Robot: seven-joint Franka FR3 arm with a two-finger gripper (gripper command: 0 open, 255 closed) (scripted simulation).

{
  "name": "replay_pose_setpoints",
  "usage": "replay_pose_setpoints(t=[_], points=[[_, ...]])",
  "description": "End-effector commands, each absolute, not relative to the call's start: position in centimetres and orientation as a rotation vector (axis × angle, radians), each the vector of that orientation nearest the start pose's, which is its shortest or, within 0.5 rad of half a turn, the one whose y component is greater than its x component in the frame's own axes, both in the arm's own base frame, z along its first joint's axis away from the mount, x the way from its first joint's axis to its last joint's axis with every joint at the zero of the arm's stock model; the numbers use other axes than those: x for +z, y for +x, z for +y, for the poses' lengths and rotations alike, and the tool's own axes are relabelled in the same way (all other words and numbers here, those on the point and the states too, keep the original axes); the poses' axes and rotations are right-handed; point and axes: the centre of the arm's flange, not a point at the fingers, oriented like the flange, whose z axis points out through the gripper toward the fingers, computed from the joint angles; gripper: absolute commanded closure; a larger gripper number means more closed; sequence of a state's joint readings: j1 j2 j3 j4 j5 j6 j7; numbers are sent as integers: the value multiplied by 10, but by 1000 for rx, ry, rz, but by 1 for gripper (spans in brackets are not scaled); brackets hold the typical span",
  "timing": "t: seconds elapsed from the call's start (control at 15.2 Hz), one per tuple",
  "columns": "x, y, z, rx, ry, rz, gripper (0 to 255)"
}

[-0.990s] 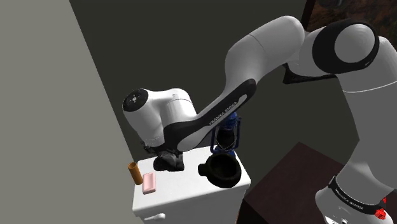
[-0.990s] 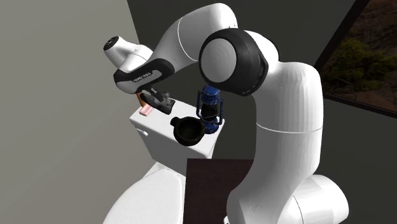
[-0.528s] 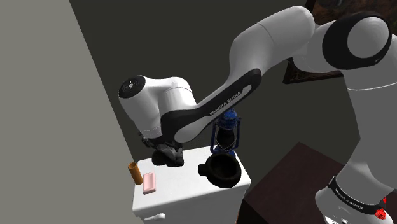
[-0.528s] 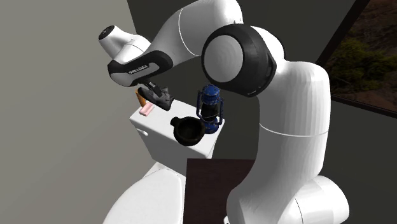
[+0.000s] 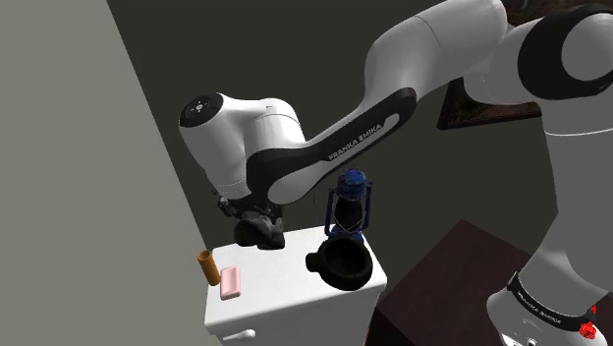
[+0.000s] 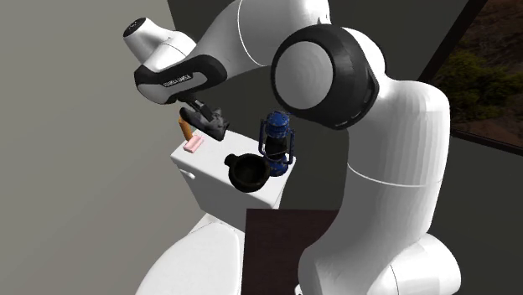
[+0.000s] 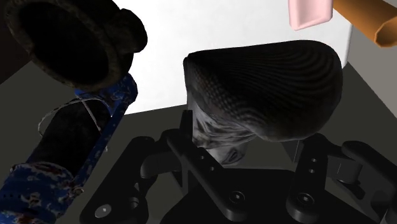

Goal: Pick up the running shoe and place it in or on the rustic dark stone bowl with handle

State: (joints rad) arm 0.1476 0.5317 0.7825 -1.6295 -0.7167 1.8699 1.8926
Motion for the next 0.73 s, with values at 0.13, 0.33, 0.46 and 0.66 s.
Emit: replay_pose_setpoints(t=[0.13,0.33,0.46,0.66], points=[[379,451,419,-459,-3034,1198,255],[380,424,390,-459,-3034,1198,255],[381,406,371,-459,-3034,1198,255],[382,378,343,-459,-3034,1198,255]])
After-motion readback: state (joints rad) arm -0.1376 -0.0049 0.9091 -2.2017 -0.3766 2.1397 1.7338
